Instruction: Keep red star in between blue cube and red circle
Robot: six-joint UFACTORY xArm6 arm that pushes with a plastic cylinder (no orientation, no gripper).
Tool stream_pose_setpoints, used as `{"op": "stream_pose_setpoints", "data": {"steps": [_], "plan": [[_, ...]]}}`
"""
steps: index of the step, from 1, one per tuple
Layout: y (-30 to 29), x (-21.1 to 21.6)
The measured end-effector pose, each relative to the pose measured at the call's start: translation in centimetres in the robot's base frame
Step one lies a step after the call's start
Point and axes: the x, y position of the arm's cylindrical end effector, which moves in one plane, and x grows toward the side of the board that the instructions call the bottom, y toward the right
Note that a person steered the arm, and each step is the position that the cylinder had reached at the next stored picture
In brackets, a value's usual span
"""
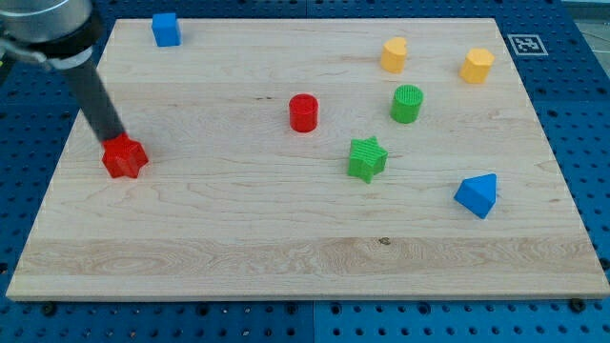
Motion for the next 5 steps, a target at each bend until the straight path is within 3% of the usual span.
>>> {"op": "stream_pose_setpoints", "data": {"steps": [1, 2, 3, 5], "plan": [[-2.8, 2.9], [-1.9, 6.0], [1.1, 5.3], [4.9, -0.6]]}}
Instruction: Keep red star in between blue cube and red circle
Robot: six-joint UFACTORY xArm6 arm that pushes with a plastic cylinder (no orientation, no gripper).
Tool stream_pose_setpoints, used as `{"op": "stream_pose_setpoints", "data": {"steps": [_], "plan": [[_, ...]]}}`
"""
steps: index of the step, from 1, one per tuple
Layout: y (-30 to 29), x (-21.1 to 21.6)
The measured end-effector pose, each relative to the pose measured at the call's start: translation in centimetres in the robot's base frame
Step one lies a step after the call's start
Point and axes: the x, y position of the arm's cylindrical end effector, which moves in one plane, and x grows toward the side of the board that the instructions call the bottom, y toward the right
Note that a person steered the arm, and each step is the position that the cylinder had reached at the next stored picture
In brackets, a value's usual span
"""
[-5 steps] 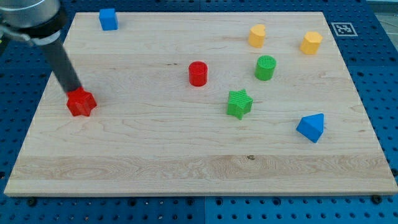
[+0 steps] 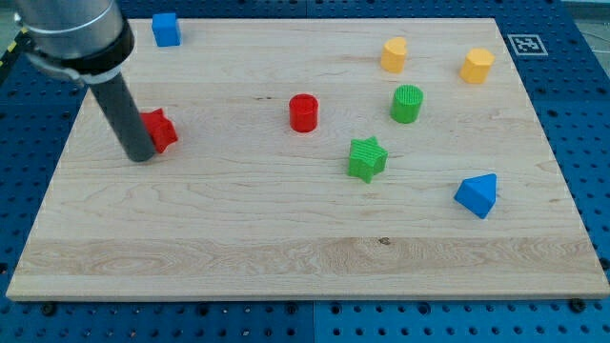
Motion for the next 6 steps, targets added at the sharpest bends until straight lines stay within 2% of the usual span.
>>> {"op": "stream_pose_setpoints", "data": {"steps": [4, 6], "plan": [[3.8, -11.2], [5.7, -10.8]]}}
